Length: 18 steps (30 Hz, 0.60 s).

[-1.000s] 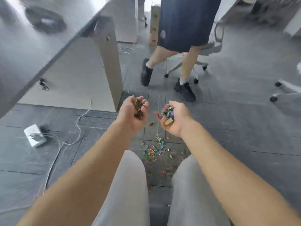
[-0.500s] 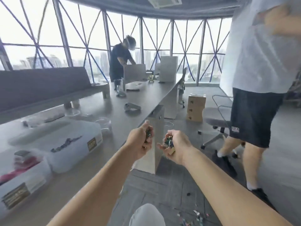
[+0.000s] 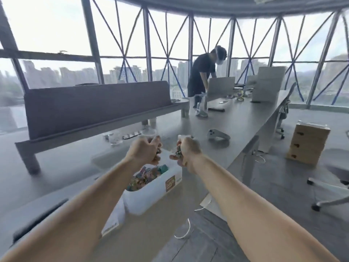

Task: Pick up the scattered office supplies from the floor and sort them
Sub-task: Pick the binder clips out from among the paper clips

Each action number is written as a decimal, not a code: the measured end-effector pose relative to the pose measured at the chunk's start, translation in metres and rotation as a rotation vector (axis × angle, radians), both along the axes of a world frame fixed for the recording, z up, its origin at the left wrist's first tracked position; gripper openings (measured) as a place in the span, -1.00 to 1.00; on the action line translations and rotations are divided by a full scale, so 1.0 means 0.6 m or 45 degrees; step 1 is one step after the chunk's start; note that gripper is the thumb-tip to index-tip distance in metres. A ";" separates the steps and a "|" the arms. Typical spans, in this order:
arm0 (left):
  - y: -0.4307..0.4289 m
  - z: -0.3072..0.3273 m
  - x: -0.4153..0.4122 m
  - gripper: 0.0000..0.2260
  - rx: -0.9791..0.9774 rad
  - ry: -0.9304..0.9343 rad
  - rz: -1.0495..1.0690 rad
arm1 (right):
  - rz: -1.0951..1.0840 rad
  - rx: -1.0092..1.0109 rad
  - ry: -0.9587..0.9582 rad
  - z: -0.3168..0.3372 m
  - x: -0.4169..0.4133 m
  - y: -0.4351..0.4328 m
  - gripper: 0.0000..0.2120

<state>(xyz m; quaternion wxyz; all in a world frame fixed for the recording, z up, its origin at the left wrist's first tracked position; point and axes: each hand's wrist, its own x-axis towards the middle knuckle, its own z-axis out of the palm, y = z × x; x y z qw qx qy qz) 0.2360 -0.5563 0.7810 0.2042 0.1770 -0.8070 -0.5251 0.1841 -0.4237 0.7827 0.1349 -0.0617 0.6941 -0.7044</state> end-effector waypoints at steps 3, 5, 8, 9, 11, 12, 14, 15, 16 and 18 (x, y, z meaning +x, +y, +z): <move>-0.062 -0.030 0.002 -0.65 -0.209 -0.144 0.058 | 0.130 0.197 0.219 -0.033 -0.016 -0.076 -0.72; -0.087 -0.047 0.008 -0.67 -0.339 -0.232 0.073 | 0.230 0.306 0.370 -0.052 -0.016 -0.110 -0.69; -0.108 -0.069 0.016 -0.76 -0.512 -0.389 0.100 | 0.322 0.516 0.521 -0.070 -0.020 -0.136 -0.65; -0.111 -0.074 0.019 -0.80 -0.565 -0.411 0.129 | 0.340 0.570 0.531 -0.073 -0.023 -0.140 -0.68; -0.112 -0.077 0.020 -0.85 -0.626 -0.400 0.158 | 0.406 0.642 0.502 -0.075 -0.032 -0.147 -0.77; -0.109 -0.076 0.020 -0.85 -0.622 -0.379 0.159 | 0.438 0.670 0.482 -0.072 -0.035 -0.148 -0.80; -0.104 -0.072 0.018 -0.82 -0.616 -0.370 0.143 | 0.469 0.705 0.464 -0.061 -0.039 -0.145 -0.76; -0.101 -0.070 0.019 -0.77 -0.625 -0.383 0.138 | 0.478 0.705 0.461 -0.056 -0.039 -0.142 -0.71; -0.098 -0.068 0.018 -0.72 -0.628 -0.397 0.138 | 0.488 0.704 0.462 -0.053 -0.040 -0.139 -0.67; -0.093 -0.067 0.022 -0.66 -0.609 -0.405 0.139 | 0.493 0.723 0.494 -0.050 -0.041 -0.134 -0.67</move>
